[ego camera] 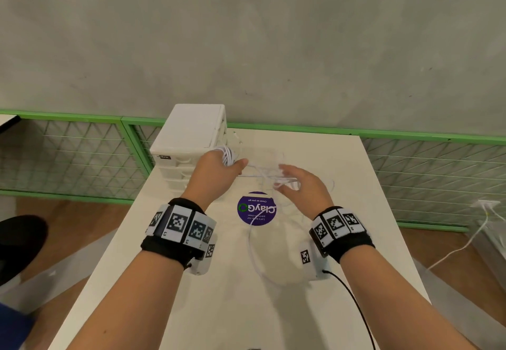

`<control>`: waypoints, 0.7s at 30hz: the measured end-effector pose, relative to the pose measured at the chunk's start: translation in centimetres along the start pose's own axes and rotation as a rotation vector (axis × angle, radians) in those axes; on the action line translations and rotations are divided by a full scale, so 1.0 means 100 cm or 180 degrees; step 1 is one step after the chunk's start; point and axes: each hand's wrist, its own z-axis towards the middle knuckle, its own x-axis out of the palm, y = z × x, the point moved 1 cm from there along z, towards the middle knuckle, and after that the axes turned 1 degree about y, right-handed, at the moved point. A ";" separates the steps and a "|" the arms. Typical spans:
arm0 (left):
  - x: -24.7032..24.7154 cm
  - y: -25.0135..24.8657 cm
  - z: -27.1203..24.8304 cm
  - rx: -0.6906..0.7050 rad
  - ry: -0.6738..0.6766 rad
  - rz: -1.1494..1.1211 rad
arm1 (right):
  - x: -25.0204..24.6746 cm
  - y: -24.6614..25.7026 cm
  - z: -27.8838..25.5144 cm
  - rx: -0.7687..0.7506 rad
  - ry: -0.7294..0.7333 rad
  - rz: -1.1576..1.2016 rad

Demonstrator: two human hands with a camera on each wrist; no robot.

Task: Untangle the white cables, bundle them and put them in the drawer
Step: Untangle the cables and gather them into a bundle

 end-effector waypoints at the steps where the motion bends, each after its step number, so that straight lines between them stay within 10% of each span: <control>1: 0.000 0.000 0.000 -0.0019 -0.0011 -0.0064 | -0.002 0.001 -0.001 -0.0001 -0.0007 0.0279; 12: -0.040 0.032 0.008 -0.0364 -0.0662 0.0025 | -0.037 -0.078 0.001 0.0859 -0.1109 0.1561; 18: -0.026 0.013 0.002 -0.0269 -0.0451 -0.0065 | -0.028 -0.055 0.001 0.0833 -0.0426 0.1352; 21: -0.008 -0.005 -0.006 -0.0137 -0.0007 -0.0219 | -0.024 -0.006 -0.005 -0.0058 -0.0248 0.1155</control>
